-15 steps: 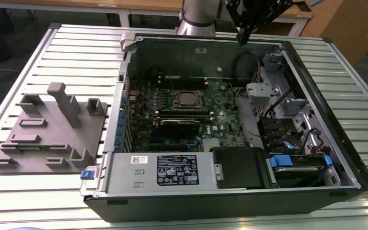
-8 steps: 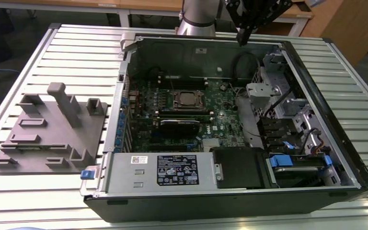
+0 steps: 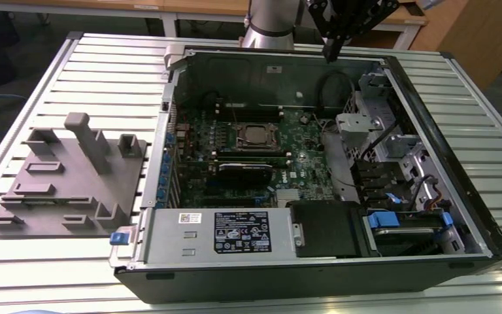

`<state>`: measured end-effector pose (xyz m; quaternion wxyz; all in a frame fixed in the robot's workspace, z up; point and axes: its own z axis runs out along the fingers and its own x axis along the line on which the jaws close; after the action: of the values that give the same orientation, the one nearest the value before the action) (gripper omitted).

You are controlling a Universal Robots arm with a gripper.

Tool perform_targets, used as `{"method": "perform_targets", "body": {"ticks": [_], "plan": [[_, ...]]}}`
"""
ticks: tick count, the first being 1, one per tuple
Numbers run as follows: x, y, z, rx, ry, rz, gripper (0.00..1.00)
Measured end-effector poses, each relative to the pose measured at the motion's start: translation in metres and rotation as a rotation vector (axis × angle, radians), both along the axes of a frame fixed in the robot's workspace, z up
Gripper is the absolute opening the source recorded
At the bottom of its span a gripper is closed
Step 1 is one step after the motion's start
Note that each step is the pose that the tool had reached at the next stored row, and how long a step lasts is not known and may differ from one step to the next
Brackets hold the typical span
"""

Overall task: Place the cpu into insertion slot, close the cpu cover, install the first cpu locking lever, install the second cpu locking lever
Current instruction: 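Close the cpu cover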

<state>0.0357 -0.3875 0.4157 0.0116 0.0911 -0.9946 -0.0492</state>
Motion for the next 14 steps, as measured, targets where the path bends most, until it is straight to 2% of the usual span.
{"method": "perform_targets", "body": {"ticks": [11, 14], "plan": [[0.0000, 0.0000, -0.0002, -0.0001, 0.0000, 0.000, 0.10], [-0.0003, -0.0003, -0.0013, 0.0002, -0.0046, 0.000, 0.10]]}}
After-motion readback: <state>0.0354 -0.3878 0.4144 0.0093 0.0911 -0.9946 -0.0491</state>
